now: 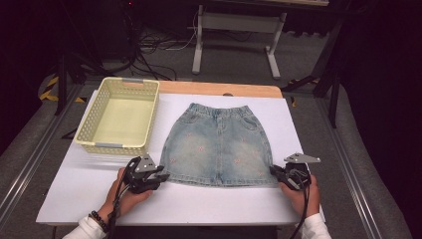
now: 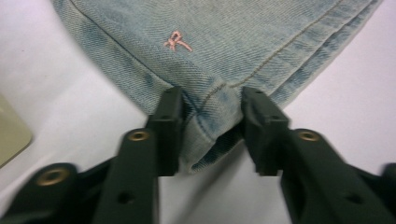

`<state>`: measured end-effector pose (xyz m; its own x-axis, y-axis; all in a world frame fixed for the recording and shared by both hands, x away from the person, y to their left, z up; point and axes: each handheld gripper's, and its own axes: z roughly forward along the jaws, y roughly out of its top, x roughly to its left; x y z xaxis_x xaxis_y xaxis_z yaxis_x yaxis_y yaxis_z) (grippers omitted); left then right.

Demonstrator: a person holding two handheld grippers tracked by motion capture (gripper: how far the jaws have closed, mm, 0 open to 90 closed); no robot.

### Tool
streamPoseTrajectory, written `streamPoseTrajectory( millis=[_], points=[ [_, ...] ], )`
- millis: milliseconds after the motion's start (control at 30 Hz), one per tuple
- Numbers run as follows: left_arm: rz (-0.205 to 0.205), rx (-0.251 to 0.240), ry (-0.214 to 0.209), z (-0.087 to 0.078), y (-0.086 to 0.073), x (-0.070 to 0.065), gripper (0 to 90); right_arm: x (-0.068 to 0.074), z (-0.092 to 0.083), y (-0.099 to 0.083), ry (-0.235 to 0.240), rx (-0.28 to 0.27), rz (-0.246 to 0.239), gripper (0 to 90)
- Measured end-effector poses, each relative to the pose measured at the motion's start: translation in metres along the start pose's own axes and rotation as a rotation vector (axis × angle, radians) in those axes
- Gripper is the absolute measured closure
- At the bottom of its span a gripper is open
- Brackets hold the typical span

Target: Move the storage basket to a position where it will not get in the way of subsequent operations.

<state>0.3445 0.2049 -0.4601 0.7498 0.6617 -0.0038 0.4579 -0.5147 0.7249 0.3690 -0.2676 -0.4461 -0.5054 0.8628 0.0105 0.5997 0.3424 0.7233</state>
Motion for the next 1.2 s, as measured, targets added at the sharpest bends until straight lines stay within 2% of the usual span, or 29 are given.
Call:
streamPoseTrajectory(
  millis=[100,200,400,500,600,767,900,1100,1200],
  points=[
    [0.009,0.002,0.001,0.0,0.001,0.001,80.5,0.002,-0.005,0.001,-0.022,-0.024,-0.007,83.0],
    [0.02,-0.001,0.0,-0.003,0.002,0.001,84.5,0.004,-0.008,0.002,-0.041,-0.04,-0.015,83.2],
    [0.004,-0.074,0.004,-0.025,-0.001,0.003,85.1,0.008,-0.013,-0.001,-0.042,-0.062,-0.019,83.2],
    [0.007,-0.093,0.008,-0.036,-0.003,0.0,85.1,0.011,-0.016,-0.003,-0.039,-0.076,-0.021,83.1],
    [0.033,-0.083,0.022,-0.041,-0.008,-0.005,85.1,0.014,-0.019,-0.004,-0.036,-0.082,-0.028,83.2],
    [0.047,-0.086,0.051,-0.053,-0.017,-0.01,85.1,0.018,-0.025,-0.007,-0.03,-0.087,-0.029,84.8],
    [0.037,-0.092,0.052,-0.06,-0.024,-0.009,85.1,0.022,-0.028,-0.011,-0.019,-0.091,-0.025,86.2],
    [0.062,-0.086,0.064,-0.063,-0.029,-0.015,84.8,0.027,-0.026,-0.012,-0.018,-0.106,-0.05,84.0],
    [0.061,-0.094,0.061,-0.063,-0.03,-0.014,83.3,0.031,-0.024,-0.012,-0.018,-0.12,-0.083,81.7]
  ],
)
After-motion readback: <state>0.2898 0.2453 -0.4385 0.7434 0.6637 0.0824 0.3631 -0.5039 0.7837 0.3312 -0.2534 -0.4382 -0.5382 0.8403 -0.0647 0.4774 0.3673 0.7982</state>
